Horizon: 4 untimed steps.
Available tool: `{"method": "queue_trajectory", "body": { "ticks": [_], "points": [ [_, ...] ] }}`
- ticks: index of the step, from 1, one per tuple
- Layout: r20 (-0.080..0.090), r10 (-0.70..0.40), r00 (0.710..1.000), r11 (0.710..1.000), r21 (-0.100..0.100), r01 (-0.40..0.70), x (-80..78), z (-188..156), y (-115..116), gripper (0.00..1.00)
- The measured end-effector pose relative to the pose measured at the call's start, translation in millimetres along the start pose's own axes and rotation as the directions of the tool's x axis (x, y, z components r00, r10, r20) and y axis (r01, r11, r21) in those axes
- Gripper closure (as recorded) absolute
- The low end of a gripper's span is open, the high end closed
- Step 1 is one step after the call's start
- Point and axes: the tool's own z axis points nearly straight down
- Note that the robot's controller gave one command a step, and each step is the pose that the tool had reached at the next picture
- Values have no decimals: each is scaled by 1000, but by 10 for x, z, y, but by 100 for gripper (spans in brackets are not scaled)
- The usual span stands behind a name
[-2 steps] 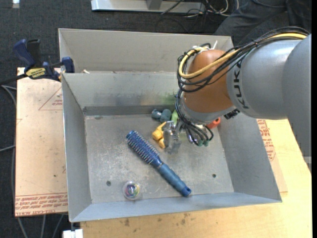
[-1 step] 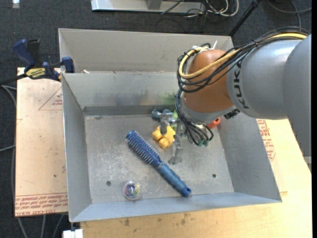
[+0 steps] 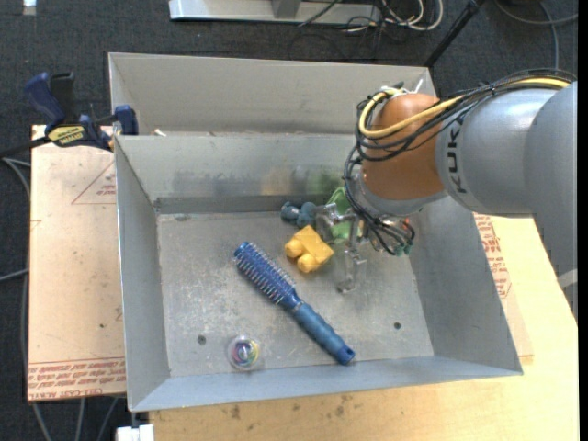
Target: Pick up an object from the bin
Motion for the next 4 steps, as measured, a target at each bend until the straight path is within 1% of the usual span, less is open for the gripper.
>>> {"method": "queue_trajectory", "body": {
  "ticks": [1, 2, 3, 4],
  "points": [
    [1, -275, 961, 961, -3, 275, -202, -11, 487, 0],
    [-4, -274, 962, 962, -6, 274, -184, 10, 482, 100],
    [2, -248, 969, 969, -1, 248, -184, -1022, 458, 100],
    [-6, -247, 969, 969, -6, 247, -165, -968, 464, 0]
  ]
}}
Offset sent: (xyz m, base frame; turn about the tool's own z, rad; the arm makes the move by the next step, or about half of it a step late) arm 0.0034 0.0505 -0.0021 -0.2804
